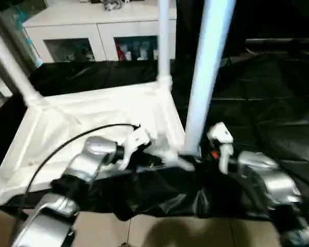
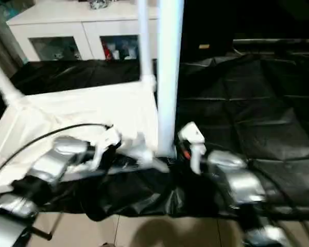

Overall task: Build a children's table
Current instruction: Insert table leg to table base

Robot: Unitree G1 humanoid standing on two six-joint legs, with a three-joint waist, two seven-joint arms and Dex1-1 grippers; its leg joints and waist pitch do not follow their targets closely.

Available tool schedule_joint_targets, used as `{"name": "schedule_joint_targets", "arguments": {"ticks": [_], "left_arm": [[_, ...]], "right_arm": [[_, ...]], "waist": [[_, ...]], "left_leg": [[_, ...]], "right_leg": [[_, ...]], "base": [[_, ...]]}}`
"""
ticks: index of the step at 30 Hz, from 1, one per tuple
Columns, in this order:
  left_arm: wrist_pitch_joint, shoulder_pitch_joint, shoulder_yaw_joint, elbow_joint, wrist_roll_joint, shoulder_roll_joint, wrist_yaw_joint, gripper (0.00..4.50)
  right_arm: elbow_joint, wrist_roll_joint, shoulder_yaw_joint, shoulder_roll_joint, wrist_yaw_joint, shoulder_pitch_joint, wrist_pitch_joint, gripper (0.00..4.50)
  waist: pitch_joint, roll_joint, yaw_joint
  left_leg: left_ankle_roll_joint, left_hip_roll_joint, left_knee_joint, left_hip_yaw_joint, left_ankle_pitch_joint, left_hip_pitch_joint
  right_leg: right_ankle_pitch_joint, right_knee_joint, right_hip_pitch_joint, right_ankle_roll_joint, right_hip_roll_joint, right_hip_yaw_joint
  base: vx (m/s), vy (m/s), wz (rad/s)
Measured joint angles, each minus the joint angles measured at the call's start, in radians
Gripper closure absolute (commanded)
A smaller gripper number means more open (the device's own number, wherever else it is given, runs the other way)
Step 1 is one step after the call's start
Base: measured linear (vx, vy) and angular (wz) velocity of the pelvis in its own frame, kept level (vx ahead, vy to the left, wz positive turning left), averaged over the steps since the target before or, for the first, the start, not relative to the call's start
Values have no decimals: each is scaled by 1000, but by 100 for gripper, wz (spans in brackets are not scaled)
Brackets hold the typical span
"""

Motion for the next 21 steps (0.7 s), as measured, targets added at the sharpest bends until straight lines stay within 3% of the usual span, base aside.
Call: {"name": "schedule_joint_targets", "arguments": {"ticks": [5,8,11,12,16,21], "left_arm": [[5,-52,26,90,4,-104,182,450],[10,-61,32,105,4,-122,209,450],[10,-61,34,104,4,-119,195,450],[10,-61,34,104,3,-116,185,450],[-3,-54,33,98,-2,-95,143,450],[-25,-15,26,49,-12,-37,26,450]], "right_arm": [[94,-34,-62,103,-252,-73,-8,175],[120,-49,-62,124,-287,-84,-38,175],[124,-46,-69,124,-265,-81,-49,141],[123,-42,-70,121,-250,-80,-49,106],[109,-20,-65,94,-157,-67,-51,80],[63,-18,-7,-3,46,-24,-82,80]], "waist": [[0,1,-12],[-2,3,-12],[-2,4,-12],[-2,4,-12],[-2,4,-14],[-2,4,-11]], "left_leg": [[0,-1,0,-1,0,-1],[0,-1,0,-1,0,0],[0,-1,-1,-1,0,-1],[0,-1,-1,-1,0,-1],[0,-1,-1,-1,0,-1],[0,0,-1,-1,0,-2]], "right_leg": [[1,0,0,-1,0,0],[2,0,0,-1,0,0],[1,-1,0,-1,0,0],[1,-1,0,-1,0,0],[1,-1,-1,0,0,0],[0,-2,-1,1,0,-1]], "base": [[0,0,0],[0,0,0],[0,0,0],[0,0,0],[0,0,0],[0,0,0]]}}
